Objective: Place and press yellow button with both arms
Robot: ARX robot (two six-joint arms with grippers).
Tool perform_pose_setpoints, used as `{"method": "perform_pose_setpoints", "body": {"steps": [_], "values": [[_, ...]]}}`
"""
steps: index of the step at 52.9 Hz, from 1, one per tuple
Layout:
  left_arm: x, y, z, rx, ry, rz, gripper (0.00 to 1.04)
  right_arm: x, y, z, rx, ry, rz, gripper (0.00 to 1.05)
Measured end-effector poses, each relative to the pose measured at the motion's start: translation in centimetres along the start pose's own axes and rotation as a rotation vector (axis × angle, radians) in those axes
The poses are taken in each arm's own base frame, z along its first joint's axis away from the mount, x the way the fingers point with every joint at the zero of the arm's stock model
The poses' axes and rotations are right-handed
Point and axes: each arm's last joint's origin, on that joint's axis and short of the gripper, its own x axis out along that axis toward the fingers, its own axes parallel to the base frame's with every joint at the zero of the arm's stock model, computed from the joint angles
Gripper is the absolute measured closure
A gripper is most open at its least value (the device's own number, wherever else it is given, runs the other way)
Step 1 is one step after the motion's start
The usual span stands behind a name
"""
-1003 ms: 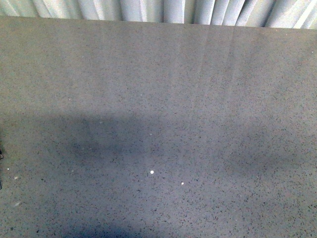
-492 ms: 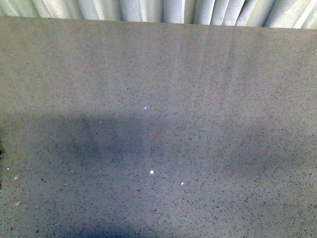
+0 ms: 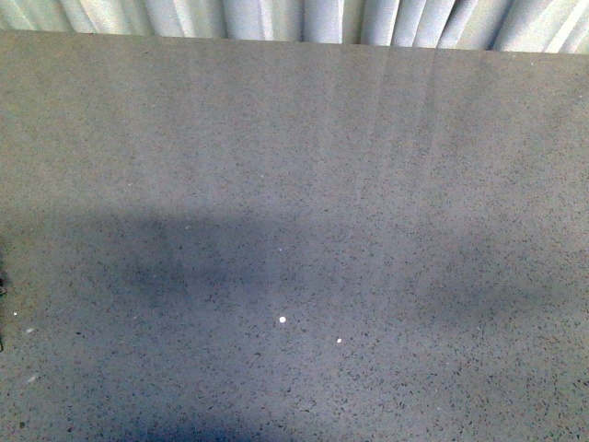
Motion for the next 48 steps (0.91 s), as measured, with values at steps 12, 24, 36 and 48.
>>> {"method": "perform_pose_setpoints", "body": {"steps": [12,24,36,48], "values": [[0.18,-0.31,-0.31,0.015,0.01,-0.006,0.1,0.0,0.0,0.0,0.0,0.0,0.0,0.09],[0.39,-0.57,-0.57,0.023,0.016,-0.007,0.21,0.0,0.0,-0.01,0.0,0.0,0.0,0.09],[0.53,-0.61,-0.76,0.03,0.022,-0.009,0.35,0.0,0.0,-0.01,0.0,0.0,0.0,0.09],[0.6,-0.64,-0.9,0.032,0.025,-0.013,0.54,0.0,0.0,-0.01,0.0,0.0,0.0,0.09]]}}
